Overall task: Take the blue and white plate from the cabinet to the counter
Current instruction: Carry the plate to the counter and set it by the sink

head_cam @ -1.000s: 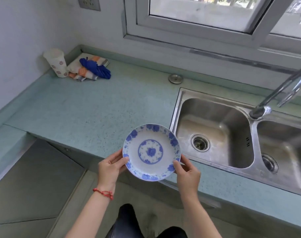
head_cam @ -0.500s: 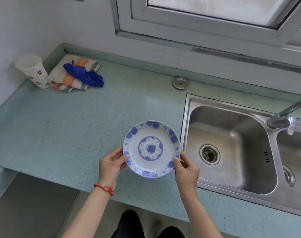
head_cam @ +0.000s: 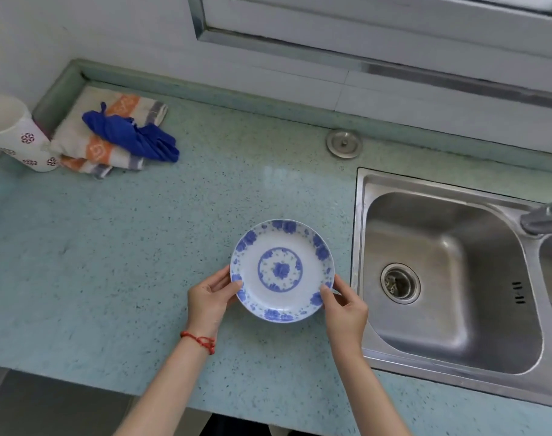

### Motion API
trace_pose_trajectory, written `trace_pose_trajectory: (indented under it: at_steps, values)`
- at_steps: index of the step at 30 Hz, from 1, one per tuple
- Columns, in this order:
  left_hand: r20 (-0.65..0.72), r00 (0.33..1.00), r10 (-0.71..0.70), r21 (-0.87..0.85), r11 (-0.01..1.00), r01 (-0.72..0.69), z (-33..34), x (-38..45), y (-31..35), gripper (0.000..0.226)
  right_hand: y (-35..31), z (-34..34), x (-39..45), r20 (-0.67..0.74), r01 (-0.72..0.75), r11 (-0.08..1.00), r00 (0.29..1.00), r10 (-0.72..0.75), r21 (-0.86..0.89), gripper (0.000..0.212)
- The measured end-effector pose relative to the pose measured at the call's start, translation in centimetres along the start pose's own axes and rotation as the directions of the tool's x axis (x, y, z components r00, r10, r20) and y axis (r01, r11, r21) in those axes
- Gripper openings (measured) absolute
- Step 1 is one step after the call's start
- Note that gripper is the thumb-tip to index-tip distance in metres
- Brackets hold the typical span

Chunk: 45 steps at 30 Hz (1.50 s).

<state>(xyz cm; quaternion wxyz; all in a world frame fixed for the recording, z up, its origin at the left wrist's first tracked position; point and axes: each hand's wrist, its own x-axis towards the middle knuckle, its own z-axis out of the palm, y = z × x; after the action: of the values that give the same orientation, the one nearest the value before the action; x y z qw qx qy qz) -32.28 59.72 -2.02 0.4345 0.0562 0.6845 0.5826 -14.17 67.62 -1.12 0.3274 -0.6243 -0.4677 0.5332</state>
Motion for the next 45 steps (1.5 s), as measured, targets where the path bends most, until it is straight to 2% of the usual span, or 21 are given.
trace_pose_trajectory:
  at_steps: [35,45]
  values:
    - [-0.042,0.999,-0.001,0.029,1.0,0.002,1.1,1.6,1.0,0.046,-1.0,1.3,2.7,0.029,0.06,0.986,0.998,-0.056,-0.159,0.032]
    - [-0.091,0.992,0.092,0.211,0.975,-0.071,1.1,0.8,1.0,0.035,-1.5,0.8,2.2,0.035,0.071,0.975,0.997,-0.065,-0.212,0.032]
